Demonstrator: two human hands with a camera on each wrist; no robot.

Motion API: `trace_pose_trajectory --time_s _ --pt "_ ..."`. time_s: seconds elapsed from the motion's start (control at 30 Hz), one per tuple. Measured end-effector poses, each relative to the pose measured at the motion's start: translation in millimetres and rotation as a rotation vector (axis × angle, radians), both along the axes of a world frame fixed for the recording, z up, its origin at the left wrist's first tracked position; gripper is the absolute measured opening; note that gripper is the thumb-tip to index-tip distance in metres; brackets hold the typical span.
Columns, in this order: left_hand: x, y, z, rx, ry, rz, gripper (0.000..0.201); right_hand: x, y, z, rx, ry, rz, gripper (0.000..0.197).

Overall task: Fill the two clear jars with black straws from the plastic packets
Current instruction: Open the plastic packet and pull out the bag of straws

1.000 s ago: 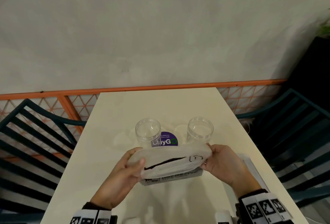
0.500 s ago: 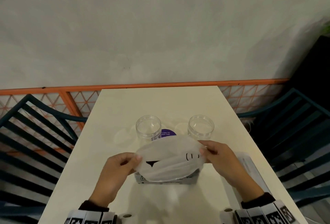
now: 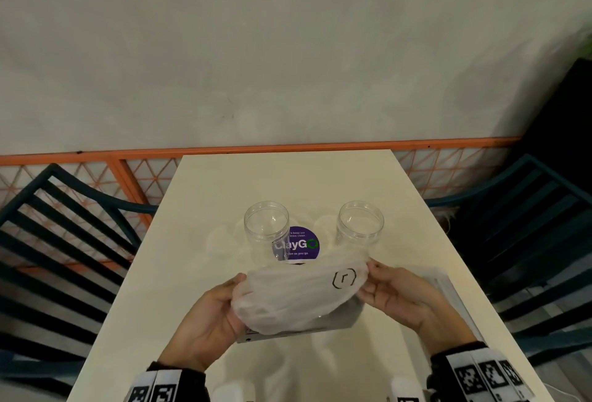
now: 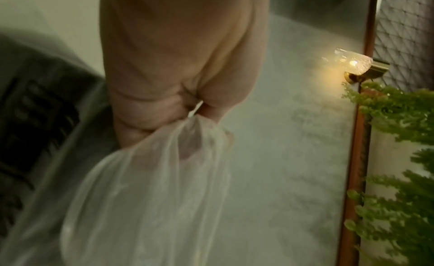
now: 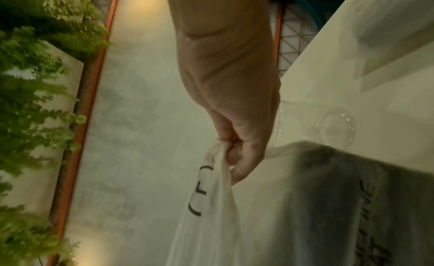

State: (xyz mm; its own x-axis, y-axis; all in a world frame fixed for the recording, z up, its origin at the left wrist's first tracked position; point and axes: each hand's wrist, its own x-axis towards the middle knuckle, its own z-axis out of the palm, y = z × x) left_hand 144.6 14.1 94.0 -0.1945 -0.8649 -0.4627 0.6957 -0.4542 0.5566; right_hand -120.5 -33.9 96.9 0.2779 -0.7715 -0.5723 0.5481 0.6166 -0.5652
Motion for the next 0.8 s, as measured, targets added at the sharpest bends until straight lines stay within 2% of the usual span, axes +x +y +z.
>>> trace_pose_trajectory --time_s 0.03,0.1,0.13,0.2,0.23,0.27,0.33,0.43,0.5,0.57,0.6,0.63,0.7,0.73,0.8 --pt "-2 0 1 -0.001 0.008 -0.022 0.065 -1 1 4 0.001 -0.035 0.015 0.017" --pt "-3 1 2 -0.021 -0.015 -0.021 0.03 -3 1 7 0.005 -0.083 0.021 0.032" --pt "-2 1 4 -0.05 -0.03 -0.013 0.029 -4 0 7 0.016 -0.109 0.004 0.031" --pt "0 0 3 -0.125 -0.086 0.007 0.066 -3 0 5 0.042 -0.126 -0.059 0.018" --pt "1 -1 3 -0.157 -0.139 0.003 0.08 -1 1 5 0.023 -0.132 -0.061 0.019" --pt "1 -3 1 -0.173 -0.211 0.001 0.082 1 2 5 -0.011 -0.125 -0.03 0.02" --pt "-2 -7 3 -0.147 -0.383 0.046 0.064 5 8 7 -0.123 -0.057 0.072 0.019" --pt "-2 -13 -7 -0.07 -0.675 0.198 0.039 5 12 8 -0.251 0.106 0.103 0.036" --pt "2 -13 -17 -0.072 -0.993 0.207 0.028 1 11 6 -0.315 0.318 0.118 0.038" --pt "4 -10 -23 -0.09 -1.261 0.113 0.022 0 8 3 -0.411 0.588 0.148 0.029" --pt "5 -10 -24 -0.092 -1.282 0.068 0.02 -1 5 -1 -0.484 0.783 0.173 0.022" --pt "4 -9 -25 -0.092 -1.227 0.043 0.018 -1 4 -4 -0.567 1.005 0.202 0.014" --pt "4 -10 -24 -0.071 -1.023 0.023 0.013 -1 2 -11 -0.724 1.346 0.227 0.009" --pt "4 -10 -23 -0.052 -0.926 0.013 0.011 0 3 -12 -0.745 1.406 0.216 0.011" --pt "4 -10 -22 -0.02 -0.761 0.002 0.011 2 3 -13 -0.694 1.407 0.222 0.013"
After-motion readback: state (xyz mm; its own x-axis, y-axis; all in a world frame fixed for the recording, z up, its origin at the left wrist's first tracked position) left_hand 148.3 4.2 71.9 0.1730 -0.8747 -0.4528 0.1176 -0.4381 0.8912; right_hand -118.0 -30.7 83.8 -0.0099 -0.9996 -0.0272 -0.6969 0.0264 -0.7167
